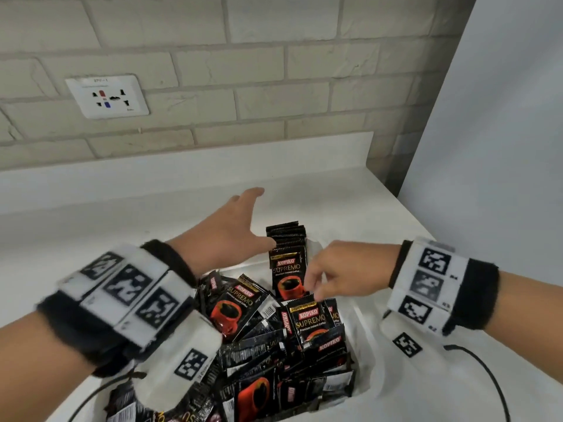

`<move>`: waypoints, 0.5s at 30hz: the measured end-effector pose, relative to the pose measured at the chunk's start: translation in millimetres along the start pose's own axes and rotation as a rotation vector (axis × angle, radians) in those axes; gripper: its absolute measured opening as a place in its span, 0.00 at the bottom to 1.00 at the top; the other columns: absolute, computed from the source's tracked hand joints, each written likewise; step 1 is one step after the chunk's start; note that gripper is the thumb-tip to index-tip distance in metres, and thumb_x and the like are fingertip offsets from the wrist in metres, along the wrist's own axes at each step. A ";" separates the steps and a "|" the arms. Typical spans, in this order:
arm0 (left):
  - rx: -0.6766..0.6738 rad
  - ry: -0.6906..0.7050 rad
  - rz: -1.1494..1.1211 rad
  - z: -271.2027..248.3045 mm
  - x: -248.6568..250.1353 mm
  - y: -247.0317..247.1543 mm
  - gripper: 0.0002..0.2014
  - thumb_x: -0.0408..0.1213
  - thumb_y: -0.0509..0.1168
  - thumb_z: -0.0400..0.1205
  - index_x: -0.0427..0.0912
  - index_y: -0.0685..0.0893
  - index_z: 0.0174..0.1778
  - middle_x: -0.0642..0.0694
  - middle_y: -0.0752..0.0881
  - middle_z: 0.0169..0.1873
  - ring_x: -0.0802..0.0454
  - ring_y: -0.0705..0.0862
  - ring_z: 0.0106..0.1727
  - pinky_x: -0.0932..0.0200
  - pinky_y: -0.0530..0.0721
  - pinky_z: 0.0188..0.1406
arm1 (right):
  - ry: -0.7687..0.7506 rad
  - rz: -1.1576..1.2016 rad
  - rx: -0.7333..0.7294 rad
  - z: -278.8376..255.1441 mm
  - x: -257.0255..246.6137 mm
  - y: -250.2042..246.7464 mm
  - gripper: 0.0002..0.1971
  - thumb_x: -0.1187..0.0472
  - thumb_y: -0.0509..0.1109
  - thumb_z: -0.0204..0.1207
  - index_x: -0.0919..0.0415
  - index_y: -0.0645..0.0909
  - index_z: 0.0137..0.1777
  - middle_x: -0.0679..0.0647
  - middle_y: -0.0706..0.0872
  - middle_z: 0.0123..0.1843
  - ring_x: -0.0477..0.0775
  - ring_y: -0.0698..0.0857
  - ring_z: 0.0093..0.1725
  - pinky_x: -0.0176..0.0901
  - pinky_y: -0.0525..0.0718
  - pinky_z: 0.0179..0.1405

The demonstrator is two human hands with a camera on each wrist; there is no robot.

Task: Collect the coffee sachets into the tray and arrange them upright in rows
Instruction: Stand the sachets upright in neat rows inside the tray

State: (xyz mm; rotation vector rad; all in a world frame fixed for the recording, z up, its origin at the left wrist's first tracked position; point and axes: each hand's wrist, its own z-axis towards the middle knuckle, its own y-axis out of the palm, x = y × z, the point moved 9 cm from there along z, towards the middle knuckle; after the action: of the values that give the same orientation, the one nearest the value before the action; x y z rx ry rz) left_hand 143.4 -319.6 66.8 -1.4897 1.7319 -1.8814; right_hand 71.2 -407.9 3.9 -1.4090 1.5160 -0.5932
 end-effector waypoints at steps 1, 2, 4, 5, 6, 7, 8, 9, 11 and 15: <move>0.016 0.007 -0.013 -6.9 0.2 -8.1 0.40 0.43 0.69 0.78 0.55 0.52 0.81 0.49 0.63 0.79 0.48 0.77 0.68 0.57 0.72 0.68 | 0.024 -0.048 -0.037 2.9 1.4 9.3 0.18 0.52 0.65 0.79 0.54 0.77 0.67 0.47 0.83 0.62 0.40 0.79 0.52 0.32 0.74 0.54; 0.030 0.008 -0.035 -13.3 -0.7 -15.0 0.39 0.44 0.69 0.78 0.57 0.53 0.81 0.52 0.63 0.79 0.50 0.78 0.68 0.54 0.72 0.70 | 0.045 -0.102 -0.062 7.0 3.4 17.0 0.21 0.50 0.65 0.78 0.53 0.74 0.70 0.48 0.81 0.65 0.46 0.79 0.58 0.39 0.74 0.61; 0.048 0.001 -0.096 -25.6 -5.1 -25.0 0.37 0.44 0.69 0.77 0.60 0.57 0.79 0.57 0.66 0.76 0.55 0.82 0.61 0.53 0.75 0.67 | 0.081 -0.218 -0.099 14.4 6.3 28.9 0.26 0.44 0.66 0.76 0.50 0.70 0.73 0.49 0.80 0.66 0.53 0.76 0.61 0.51 0.72 0.68; 0.055 0.002 -0.127 -30.8 -7.7 -28.3 0.36 0.44 0.69 0.77 0.61 0.59 0.78 0.59 0.67 0.75 0.57 0.84 0.56 0.53 0.77 0.64 | 0.088 -0.254 -0.116 16.0 5.2 32.5 0.28 0.43 0.66 0.75 0.49 0.69 0.73 0.49 0.80 0.65 0.55 0.75 0.61 0.53 0.70 0.69; 0.059 0.004 -0.157 -35.7 -11.0 -30.4 0.35 0.44 0.70 0.76 0.62 0.60 0.77 0.61 0.68 0.74 0.60 0.85 0.53 0.54 0.79 0.62 | 0.091 -0.261 -0.133 16.4 3.5 34.9 0.29 0.42 0.67 0.74 0.49 0.67 0.74 0.50 0.80 0.64 0.55 0.73 0.61 0.53 0.68 0.69; 0.062 0.005 -0.183 -40.2 -14.6 -31.6 0.35 0.44 0.70 0.76 0.63 0.61 0.76 0.63 0.69 0.72 0.62 0.85 0.51 0.55 0.80 0.59 | 0.097 -0.249 -0.149 15.8 1.7 36.3 0.30 0.42 0.68 0.74 0.49 0.66 0.74 0.50 0.80 0.64 0.56 0.72 0.62 0.50 0.67 0.69; 0.061 0.005 -0.204 -44.4 -18.8 -31.7 0.34 0.44 0.70 0.76 0.64 0.62 0.75 0.64 0.70 0.70 0.64 0.85 0.51 0.56 0.80 0.57 | 0.107 -0.236 -0.168 14.2 -0.2 37.5 0.31 0.43 0.68 0.73 0.50 0.65 0.75 0.50 0.80 0.64 0.55 0.70 0.63 0.47 0.66 0.67; 0.058 0.003 -0.218 -48.3 -23.4 -31.0 0.34 0.44 0.71 0.75 0.66 0.63 0.74 0.65 0.70 0.69 0.65 0.85 0.50 0.57 0.81 0.56 | 0.109 -0.240 -0.180 12.9 -2.2 38.4 0.31 0.43 0.68 0.73 0.51 0.66 0.74 0.50 0.80 0.63 0.55 0.70 0.63 0.45 0.65 0.66; 0.042 -0.005 -0.243 -54.7 -32.4 -27.2 0.33 0.45 0.71 0.74 0.69 0.64 0.70 0.67 0.72 0.67 0.66 0.85 0.50 0.57 0.81 0.58 | 0.092 -0.294 -0.188 10.7 -6.4 38.4 0.29 0.42 0.68 0.73 0.54 0.71 0.70 0.51 0.81 0.55 0.54 0.73 0.57 0.49 0.65 0.68; -0.002 -0.012 -0.299 -63.9 -39.6 -16.2 0.29 0.44 0.72 0.73 0.75 0.64 0.59 0.73 0.71 0.62 0.72 0.85 0.47 0.60 0.80 0.56 | 0.052 -0.342 -0.175 8.3 -12.2 37.0 0.20 0.45 0.68 0.74 0.58 0.77 0.59 0.50 0.75 0.47 0.50 0.72 0.48 0.49 0.64 0.65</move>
State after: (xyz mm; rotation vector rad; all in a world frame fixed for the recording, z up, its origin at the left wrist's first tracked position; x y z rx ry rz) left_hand 122.7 -245.7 70.9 -1.8442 1.5768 -1.9998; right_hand 59.1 -386.2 -27.2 -1.8204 1.4024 -0.7216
